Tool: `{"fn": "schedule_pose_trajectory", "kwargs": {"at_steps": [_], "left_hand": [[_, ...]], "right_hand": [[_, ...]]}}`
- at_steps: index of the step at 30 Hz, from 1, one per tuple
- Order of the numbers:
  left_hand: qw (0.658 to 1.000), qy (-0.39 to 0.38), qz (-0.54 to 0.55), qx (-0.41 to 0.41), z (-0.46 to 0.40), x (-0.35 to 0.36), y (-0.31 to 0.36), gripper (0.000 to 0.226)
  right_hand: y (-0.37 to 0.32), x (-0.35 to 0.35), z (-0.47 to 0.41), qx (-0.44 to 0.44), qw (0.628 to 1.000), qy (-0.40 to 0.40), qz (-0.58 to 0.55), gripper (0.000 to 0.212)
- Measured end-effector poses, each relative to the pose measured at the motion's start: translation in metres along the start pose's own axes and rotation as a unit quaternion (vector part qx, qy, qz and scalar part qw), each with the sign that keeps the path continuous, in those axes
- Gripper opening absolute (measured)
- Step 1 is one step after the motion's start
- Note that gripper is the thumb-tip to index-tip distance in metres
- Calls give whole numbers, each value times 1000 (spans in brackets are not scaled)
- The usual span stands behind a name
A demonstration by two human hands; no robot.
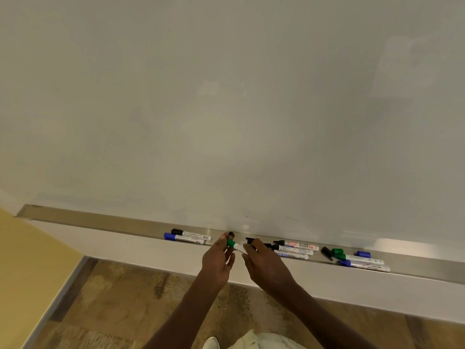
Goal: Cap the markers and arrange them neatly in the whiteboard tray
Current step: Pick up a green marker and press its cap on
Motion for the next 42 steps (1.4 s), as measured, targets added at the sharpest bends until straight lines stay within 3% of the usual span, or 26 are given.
{"fn": "schedule_pose_trajectory", "kwargs": {"at_steps": [3, 5, 9, 12, 21, 23, 28, 32, 38, 42], "left_hand": [[999, 9, -23, 31, -2, 0, 4, 17], [998, 3, -28, 50, -1, 2, 7, 15], [999, 5, -17, 51, -1, 0, 13, 19], [999, -7, 0, 54, -8, -3, 22, 18], [992, 53, -45, 108, -43, -16, 46, 20], [993, 51, -55, 91, -51, -21, 49, 21], [987, 149, -48, 26, -58, -39, 45, 18], [987, 147, -55, 16, -54, -46, 40, 15], [989, 128, -67, -3, -60, -47, 38, 7], [992, 106, -67, 5, -62, -41, 39, 6]], "right_hand": [[-6, 0, -2, -4, 1000, -14, -6, 21], [-14, -2, -1, 45, 995, -18, -88, 10], [-29, 2, -4, 201, 936, -48, -284, 24], [-29, 4, -13, 232, 906, -62, -348, 39], [-19, 10, -37, 223, 927, -123, -274, 13], [-20, 12, -41, 254, 919, -104, -284, 12], [-31, 22, -65, 281, 915, -62, -283, 9], [-45, 39, -83, 295, 910, -74, -283, 5], [-51, 52, -96, 276, 930, -62, -236, 39], [-37, 54, -86, 232, 949, -102, -187, 21]]}}
Point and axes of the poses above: each hand's wrist, its own z-axis away from the middle knuckle, its own x-axis out of the palm, y = z × x, the point moved 1 cm from there along -z, towards the middle knuckle, and after that the axes turned 13 degrees about x, right-handed, at the moved point
